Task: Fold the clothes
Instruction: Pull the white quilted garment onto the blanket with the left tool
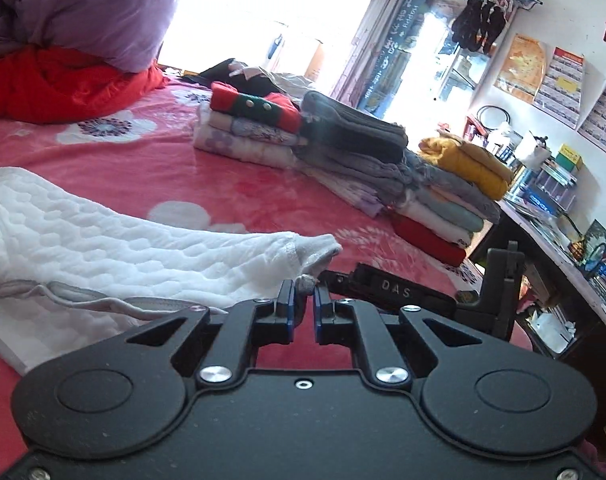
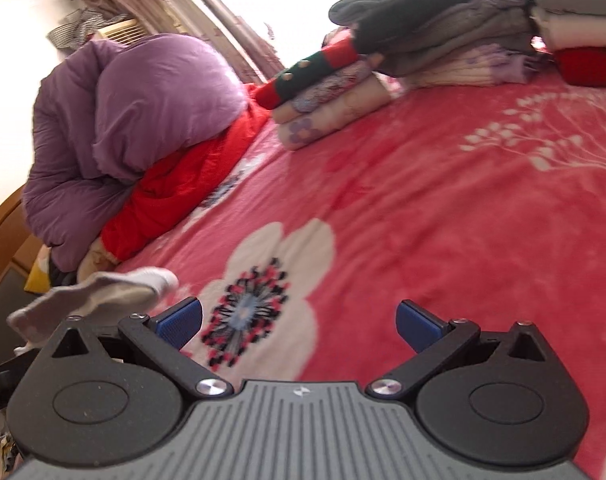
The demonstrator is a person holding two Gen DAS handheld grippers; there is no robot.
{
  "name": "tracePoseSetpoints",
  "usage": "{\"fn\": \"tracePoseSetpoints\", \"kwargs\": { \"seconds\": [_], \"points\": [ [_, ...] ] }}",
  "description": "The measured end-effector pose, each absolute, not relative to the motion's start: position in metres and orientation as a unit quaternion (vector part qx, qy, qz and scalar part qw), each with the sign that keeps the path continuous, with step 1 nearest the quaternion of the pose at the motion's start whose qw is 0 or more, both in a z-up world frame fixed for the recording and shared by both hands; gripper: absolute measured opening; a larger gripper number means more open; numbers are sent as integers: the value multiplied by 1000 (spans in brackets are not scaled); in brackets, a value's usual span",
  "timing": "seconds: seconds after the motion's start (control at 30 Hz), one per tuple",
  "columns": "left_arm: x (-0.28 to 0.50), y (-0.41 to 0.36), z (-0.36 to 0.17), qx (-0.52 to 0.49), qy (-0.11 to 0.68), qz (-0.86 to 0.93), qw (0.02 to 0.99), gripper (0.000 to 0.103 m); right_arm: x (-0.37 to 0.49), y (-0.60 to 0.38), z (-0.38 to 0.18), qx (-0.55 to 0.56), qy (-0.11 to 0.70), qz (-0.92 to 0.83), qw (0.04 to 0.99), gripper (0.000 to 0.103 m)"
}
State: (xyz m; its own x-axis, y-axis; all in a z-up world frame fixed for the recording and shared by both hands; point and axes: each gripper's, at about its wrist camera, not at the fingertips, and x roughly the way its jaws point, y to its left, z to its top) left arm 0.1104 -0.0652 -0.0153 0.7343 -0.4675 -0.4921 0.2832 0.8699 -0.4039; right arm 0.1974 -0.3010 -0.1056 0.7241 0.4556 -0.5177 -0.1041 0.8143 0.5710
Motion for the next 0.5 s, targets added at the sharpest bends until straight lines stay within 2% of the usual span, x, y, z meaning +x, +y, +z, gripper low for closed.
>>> {"fn": "tracePoseSetpoints", "kwargs": {
  "seconds": [0.33,0.37,0.4,0.43,0.47,0.5],
  "points": [
    [115,-97,-73,-143,360,-246,888,7,187,-360,-128,342,353,129,861,103],
    [115,-97,-75,-139,363,-252,886,11,186,-358,-129,340,358,135,859,103],
    [114,-93,-75,-141,361,-251,887,24,186,-355,-130,338,362,141,857,103],
    [113,-87,-74,-146,357,-248,889,44,185,-353,-131,336,367,147,855,103],
    [112,-80,-73,-151,353,-244,891,53,185,-350,-133,336,373,154,851,103],
    [112,-70,-70,-160,347,-237,893,57,185,-347,-135,337,379,159,847,103]
  ]
}}
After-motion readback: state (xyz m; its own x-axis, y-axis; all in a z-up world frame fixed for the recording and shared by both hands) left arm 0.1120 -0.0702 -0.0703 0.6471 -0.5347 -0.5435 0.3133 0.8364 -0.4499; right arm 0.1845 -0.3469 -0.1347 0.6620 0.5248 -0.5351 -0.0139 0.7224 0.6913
